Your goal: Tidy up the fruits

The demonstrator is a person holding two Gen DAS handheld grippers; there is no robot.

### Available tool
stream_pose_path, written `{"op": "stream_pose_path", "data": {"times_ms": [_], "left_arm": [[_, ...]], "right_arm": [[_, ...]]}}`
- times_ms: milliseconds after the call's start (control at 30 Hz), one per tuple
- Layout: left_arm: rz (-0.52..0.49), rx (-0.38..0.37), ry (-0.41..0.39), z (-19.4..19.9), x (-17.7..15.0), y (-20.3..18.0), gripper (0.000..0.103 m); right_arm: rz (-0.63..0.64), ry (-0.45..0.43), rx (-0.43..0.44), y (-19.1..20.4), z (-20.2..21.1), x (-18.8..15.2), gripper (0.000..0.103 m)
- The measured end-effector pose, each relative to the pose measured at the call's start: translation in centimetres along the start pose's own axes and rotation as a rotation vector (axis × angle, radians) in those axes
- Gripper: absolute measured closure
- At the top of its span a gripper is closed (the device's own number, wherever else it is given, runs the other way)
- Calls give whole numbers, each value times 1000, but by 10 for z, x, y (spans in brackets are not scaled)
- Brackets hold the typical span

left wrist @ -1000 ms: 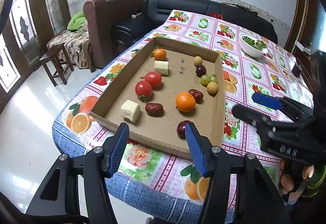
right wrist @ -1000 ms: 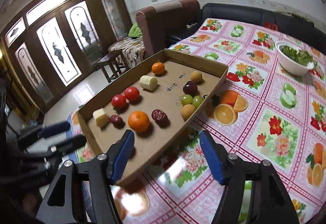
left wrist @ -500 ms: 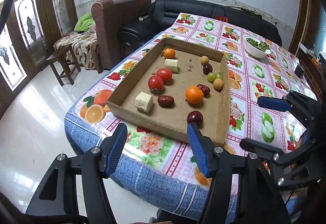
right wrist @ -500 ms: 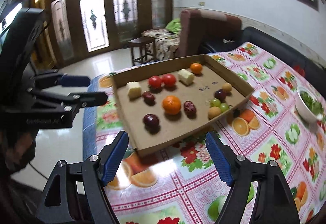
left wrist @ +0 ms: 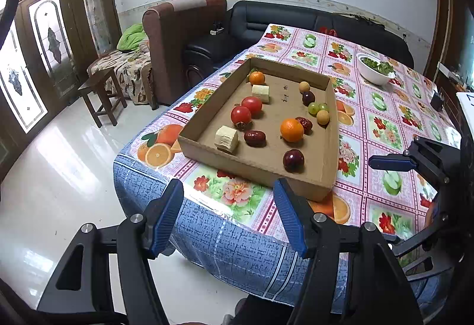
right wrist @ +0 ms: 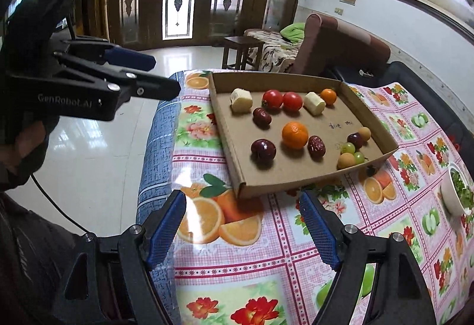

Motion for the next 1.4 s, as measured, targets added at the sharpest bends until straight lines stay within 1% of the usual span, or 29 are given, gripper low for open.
{"op": "stream_pose_path", "data": {"times_ms": [333, 1067, 1400], "left_arm": [[0, 0, -2, 1, -3, 0, 40], [-1, 3, 15, -3, -5, 3, 40], [4, 24, 1, -3, -3, 8, 40]], "right_arm": [[-10, 2, 16, 0, -1, -5, 23], [-21, -12, 26, -3, 1, -2, 23], [-22, -13, 38, -5, 0, 3, 23]]}}
Point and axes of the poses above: each gripper's, at about its wrist camera, not at the fingertips, and z roughly against the way its jaws point, y to its left, x to its top, the point moved 8 cm from there along -z, roughly the way its jaws point, and after that the axes turned 14 degrees about y, right-handed, at the moved point
